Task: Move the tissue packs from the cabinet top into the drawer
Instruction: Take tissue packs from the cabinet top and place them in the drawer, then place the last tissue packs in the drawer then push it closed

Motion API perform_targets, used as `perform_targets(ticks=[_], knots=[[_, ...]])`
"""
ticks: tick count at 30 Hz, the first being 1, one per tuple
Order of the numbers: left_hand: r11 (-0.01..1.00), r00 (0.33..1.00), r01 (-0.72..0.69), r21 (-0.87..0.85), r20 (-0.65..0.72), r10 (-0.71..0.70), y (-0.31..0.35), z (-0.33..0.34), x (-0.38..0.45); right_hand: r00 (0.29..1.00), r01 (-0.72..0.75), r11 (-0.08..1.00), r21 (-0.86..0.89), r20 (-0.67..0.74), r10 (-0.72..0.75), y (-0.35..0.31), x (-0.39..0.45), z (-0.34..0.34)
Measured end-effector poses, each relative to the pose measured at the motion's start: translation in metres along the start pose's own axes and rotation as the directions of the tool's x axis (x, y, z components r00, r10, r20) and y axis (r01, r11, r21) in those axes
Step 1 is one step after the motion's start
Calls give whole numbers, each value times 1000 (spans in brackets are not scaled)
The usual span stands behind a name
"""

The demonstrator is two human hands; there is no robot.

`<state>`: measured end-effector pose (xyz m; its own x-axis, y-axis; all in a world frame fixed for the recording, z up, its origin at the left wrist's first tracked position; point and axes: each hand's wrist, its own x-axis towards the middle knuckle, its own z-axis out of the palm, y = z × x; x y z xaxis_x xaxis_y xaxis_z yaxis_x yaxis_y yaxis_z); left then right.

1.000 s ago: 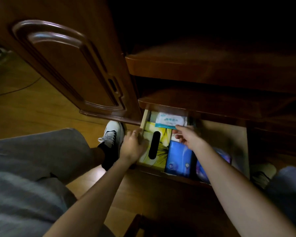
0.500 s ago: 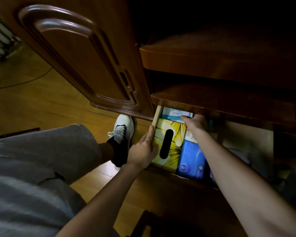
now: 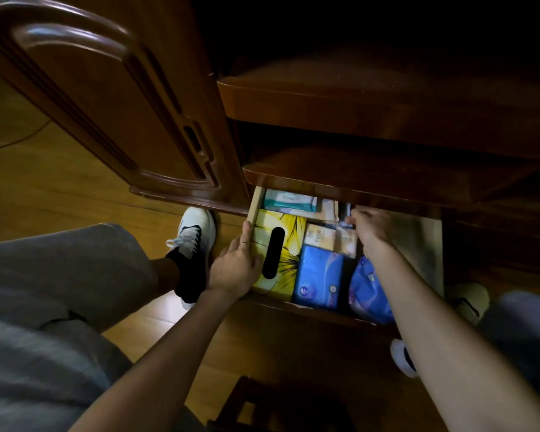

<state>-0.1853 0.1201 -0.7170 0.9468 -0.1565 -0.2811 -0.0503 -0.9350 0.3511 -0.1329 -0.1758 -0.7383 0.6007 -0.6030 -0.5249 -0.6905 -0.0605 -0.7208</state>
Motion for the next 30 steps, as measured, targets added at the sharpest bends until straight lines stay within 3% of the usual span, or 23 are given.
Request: perform_targets(ticks=[4,7,10,13,15,18,21,23,26,28,30], knots=[[997,997,51,57,52,-54,11,-3,1,998,28,997,-71,-46,-31,20,-6,-21],[988,973,125,95,183,-141,28,-26,8,983,115,982,-148,161,-91,8,-30,-37],[996,974,63,64,215,-75,63,-70,13,922,288,934,-209,322,-212,-34,-59,-71],[995,994,-95,25,52,94,112,-126,3,875,424,883,-202,343,-342,-81,-96,-121],[968,961,-251,17,-115,251,143,-167,-13,841,502,843,-193,338,-424,-110,-126,-158],[886,794,-459,68,-417,443,185,-234,-34,732,652,746,-131,362,-577,-155,-177,-211],[807,611,-585,81,-610,504,230,-301,-40,637,769,623,-141,251,-729,-211,-213,-253],[788,547,-605,116,-658,517,258,-337,-31,577,803,525,-284,143,-804,-249,-223,-272],[783,558,-602,155,-619,552,293,-373,-1,512,741,450,-498,-14,-859,-299,-216,-287],[771,552,-611,182,-600,579,315,-386,27,505,704,458,-543,-71,-860,-328,-199,-293],[769,553,-612,186,-593,585,336,-395,61,528,665,441,-603,-39,-848,-352,-175,-298]])
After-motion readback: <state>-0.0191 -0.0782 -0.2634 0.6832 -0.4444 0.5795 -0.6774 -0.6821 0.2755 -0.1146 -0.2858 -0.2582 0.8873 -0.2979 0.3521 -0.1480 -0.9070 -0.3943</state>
